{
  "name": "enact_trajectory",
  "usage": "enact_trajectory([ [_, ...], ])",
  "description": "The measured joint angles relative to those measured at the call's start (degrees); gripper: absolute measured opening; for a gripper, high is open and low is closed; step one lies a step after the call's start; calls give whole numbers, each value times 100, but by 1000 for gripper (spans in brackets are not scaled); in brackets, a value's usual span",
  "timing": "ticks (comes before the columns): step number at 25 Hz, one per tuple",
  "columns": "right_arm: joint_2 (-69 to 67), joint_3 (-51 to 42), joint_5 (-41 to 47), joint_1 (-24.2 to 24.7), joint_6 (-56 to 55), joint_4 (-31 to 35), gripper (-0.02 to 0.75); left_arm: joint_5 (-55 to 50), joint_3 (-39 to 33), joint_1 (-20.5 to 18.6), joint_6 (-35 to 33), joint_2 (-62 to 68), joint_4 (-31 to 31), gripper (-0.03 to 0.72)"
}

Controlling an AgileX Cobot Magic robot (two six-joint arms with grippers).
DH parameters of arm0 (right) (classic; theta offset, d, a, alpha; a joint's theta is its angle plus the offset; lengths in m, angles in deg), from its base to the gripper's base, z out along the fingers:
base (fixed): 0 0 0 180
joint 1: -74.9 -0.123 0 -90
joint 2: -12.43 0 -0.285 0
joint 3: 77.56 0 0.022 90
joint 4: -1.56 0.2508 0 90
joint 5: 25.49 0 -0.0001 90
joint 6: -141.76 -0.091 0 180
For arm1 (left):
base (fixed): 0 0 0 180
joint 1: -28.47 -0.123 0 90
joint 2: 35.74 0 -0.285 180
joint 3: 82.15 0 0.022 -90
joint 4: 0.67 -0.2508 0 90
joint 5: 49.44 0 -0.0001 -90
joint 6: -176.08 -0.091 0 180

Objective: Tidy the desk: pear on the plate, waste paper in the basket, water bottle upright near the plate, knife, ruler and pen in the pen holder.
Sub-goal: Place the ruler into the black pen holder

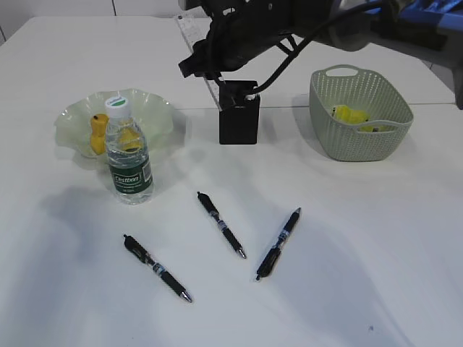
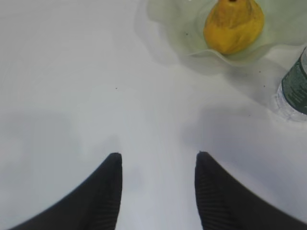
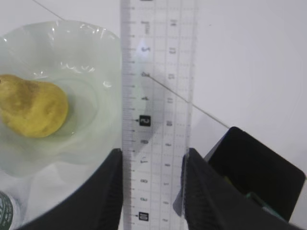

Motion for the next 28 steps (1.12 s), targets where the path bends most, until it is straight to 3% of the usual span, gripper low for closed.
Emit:
enact_trajectory([
  [8, -9, 0, -375, 252, -12, 0, 274, 184, 0, 0, 0, 0, -21, 348],
  [28, -724, 0, -2974, 375, -22, 36, 274, 478, 0, 0, 0, 0, -35, 348],
])
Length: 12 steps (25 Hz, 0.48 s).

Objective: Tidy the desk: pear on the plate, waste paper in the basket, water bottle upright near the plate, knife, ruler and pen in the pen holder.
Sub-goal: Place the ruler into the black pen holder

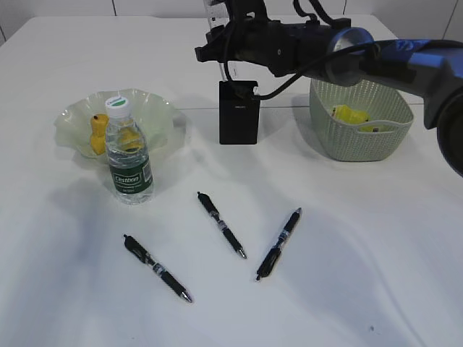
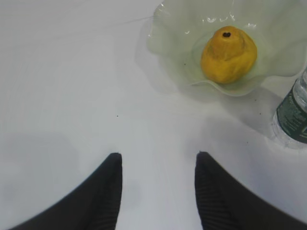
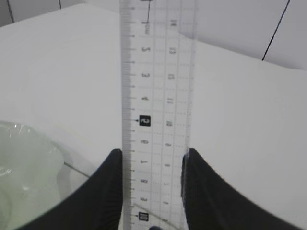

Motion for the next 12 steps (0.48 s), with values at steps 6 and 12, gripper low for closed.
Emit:
enact_trajectory([
  [6, -217, 0, -637, 49, 0, 9, 273, 103, 0, 0, 0, 0, 0, 342],
  [12, -323, 0, -669, 128, 0, 13, 273, 112, 0, 0, 0, 0, 0, 342],
])
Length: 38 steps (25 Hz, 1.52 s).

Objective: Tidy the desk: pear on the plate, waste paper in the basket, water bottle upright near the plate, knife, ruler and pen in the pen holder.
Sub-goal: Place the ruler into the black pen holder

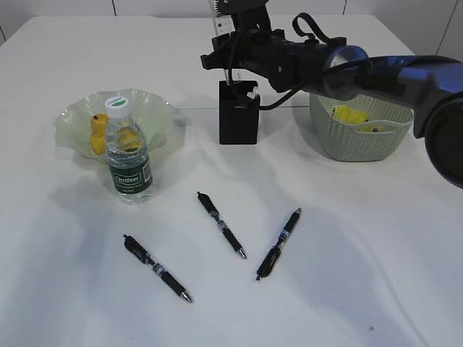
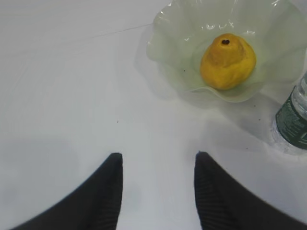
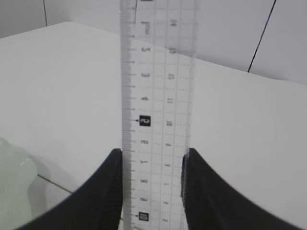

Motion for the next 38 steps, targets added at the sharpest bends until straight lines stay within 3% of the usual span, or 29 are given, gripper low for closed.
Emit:
enact_trajectory([
  [38, -262, 0, 138, 100, 0, 792, 276, 13, 0, 0, 0, 0, 0, 341],
])
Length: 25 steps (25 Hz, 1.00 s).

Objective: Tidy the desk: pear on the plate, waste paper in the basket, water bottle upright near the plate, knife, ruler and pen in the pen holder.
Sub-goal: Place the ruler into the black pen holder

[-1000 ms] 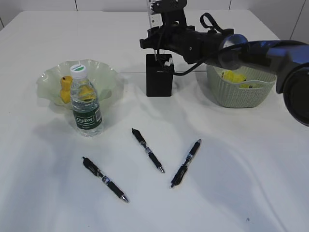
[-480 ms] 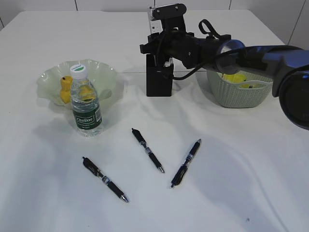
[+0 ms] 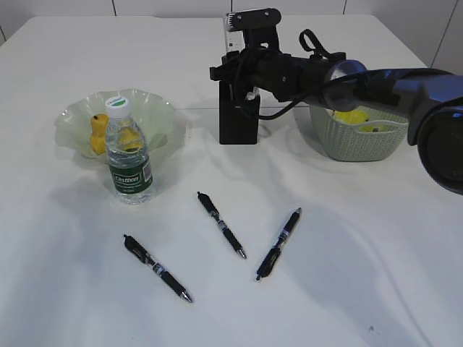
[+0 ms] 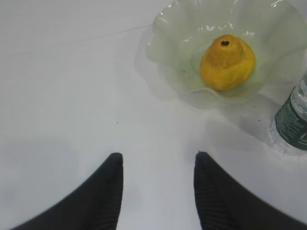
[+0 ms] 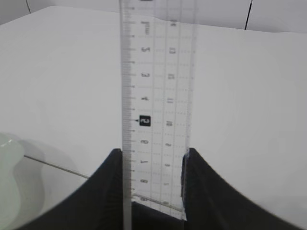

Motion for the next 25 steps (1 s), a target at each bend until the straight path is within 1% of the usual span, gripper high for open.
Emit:
enact_trajectory([
  [5, 0, 0, 109, 0, -12, 132, 277, 0, 0, 0, 0, 0, 0, 341],
  [13, 0, 0, 155, 0, -12, 152, 310, 0, 0, 0, 0, 0, 0, 341],
  [19, 0, 0, 234, 0, -12, 152, 315, 0, 0, 0, 0, 0, 0, 341],
  [25, 0, 306, 516, 0, -12, 165, 315, 0, 0, 0, 0, 0, 0, 341],
])
